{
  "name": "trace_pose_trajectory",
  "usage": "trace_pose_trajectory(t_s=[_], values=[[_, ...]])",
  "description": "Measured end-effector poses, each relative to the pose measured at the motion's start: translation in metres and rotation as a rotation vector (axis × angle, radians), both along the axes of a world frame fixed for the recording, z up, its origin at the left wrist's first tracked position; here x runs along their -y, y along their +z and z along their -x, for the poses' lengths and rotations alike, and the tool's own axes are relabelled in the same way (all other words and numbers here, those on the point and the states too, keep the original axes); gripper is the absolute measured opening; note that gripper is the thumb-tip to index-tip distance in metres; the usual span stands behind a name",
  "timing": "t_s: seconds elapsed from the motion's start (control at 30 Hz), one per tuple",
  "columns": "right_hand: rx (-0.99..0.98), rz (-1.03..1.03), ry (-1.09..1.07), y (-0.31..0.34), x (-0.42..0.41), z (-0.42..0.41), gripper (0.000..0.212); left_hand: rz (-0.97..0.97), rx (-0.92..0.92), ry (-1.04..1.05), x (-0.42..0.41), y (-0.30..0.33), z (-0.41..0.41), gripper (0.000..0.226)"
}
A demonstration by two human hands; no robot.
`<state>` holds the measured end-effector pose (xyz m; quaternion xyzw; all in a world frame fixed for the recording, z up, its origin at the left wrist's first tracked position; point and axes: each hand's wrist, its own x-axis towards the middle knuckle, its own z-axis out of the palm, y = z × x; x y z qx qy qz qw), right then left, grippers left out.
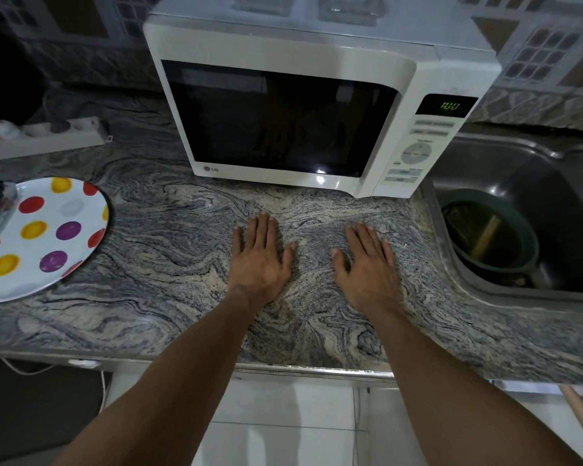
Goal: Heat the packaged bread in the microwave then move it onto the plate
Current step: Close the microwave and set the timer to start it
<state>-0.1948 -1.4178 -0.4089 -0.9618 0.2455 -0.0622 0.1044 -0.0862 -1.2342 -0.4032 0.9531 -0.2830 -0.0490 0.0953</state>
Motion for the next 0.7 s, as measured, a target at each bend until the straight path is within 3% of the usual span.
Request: trace_pose_trajectory(t_s=[0.7], values=[[-0.009,0.025,-0.001,-0.0004,-0.0005,0.0,0.066,0.003,0.011,-0.002,-0.0001,-0.0007,-0.0001,0.076]])
